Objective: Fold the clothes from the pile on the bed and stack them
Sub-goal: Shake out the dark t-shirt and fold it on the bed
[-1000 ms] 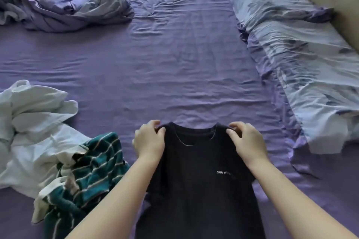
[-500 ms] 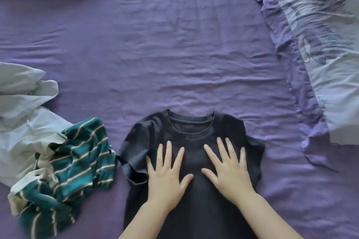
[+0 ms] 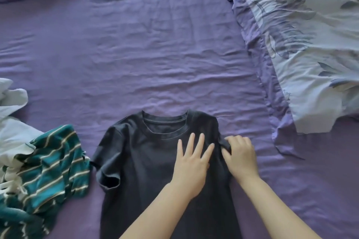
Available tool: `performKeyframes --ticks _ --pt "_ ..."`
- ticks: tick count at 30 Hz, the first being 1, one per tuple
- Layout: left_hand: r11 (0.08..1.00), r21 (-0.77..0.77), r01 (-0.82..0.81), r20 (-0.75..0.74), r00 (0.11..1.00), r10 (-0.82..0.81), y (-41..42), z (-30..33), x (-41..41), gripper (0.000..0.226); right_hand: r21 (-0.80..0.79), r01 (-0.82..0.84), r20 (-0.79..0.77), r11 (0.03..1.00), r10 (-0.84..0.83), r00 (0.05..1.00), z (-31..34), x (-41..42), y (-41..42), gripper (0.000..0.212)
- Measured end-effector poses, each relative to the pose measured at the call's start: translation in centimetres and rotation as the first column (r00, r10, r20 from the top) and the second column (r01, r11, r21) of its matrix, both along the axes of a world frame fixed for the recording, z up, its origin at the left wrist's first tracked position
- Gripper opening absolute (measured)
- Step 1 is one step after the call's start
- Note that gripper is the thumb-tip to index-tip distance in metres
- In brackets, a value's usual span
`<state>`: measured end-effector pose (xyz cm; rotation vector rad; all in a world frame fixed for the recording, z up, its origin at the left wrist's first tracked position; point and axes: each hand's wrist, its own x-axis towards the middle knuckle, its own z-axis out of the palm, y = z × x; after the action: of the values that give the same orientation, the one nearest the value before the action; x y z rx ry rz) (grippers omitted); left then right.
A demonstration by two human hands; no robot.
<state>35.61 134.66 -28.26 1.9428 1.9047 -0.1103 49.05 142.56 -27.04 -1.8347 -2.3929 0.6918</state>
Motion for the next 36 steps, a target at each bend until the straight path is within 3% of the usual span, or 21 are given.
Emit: performKeyframes --ticks 4,9,13,16,18,22,27,32,36 --pt "1.000 -0.018 -0.018 -0.013 1.000 0.018 1.4 -0.7 1.1 0.066 -0.163 0.245 -0.254 0.956 -0.281 0.925 0.3 1.1 0.3 0.011" --pt "1.000 -0.020 -0.007 -0.061 0.998 0.006 2.5 -1.4 1.5 0.074 -0.140 0.340 -0.331 0.930 -0.368 0.869 -0.6 3.1 0.5 0.016" --pt "0.997 -0.079 -0.026 -0.071 0.997 0.020 3.7 -2.3 1.7 0.084 -0.181 0.483 -0.372 0.857 -0.514 0.773 -1.7 3.9 -0.2 0.036" --pt "0.995 -0.104 -0.012 -0.120 0.993 -0.001 4.0 -2.8 1.9 0.085 -0.243 0.380 -0.271 0.893 -0.438 0.857 -2.0 3.9 -1.9 0.071" --pt "0.995 -0.104 0.001 -0.133 0.991 -0.014 4.0 -2.7 1.7 0.086 -0.246 0.261 -0.263 0.933 -0.324 0.909 -2.1 3.9 -3.1 0.082" --pt "0.996 -0.082 -0.022 -0.142 0.990 0.010 3.6 -1.6 1.4 0.083 -0.195 0.300 -0.182 0.934 -0.335 0.925 -1.7 5.1 -3.3 0.071" --pt "0.998 0.007 -0.058 -0.076 0.995 0.058 0.4 -1.2 3.1 0.080 -0.342 0.147 -0.189 0.928 -0.222 0.956 -1.2 5.5 -4.2 0.076" --pt "0.998 -0.052 -0.025 -0.135 0.991 0.018 -4.4 -2.6 3.6 0.088 -0.210 0.159 -0.251 0.965 -0.210 0.945 -1.4 5.6 -5.1 0.068" --pt "0.996 -0.073 -0.056 -0.161 0.986 0.044 -5.2 -2.7 2.8 0.091 -0.092 0.189 -0.090 0.978 -0.197 0.976 -0.8 5.7 -5.8 0.073"
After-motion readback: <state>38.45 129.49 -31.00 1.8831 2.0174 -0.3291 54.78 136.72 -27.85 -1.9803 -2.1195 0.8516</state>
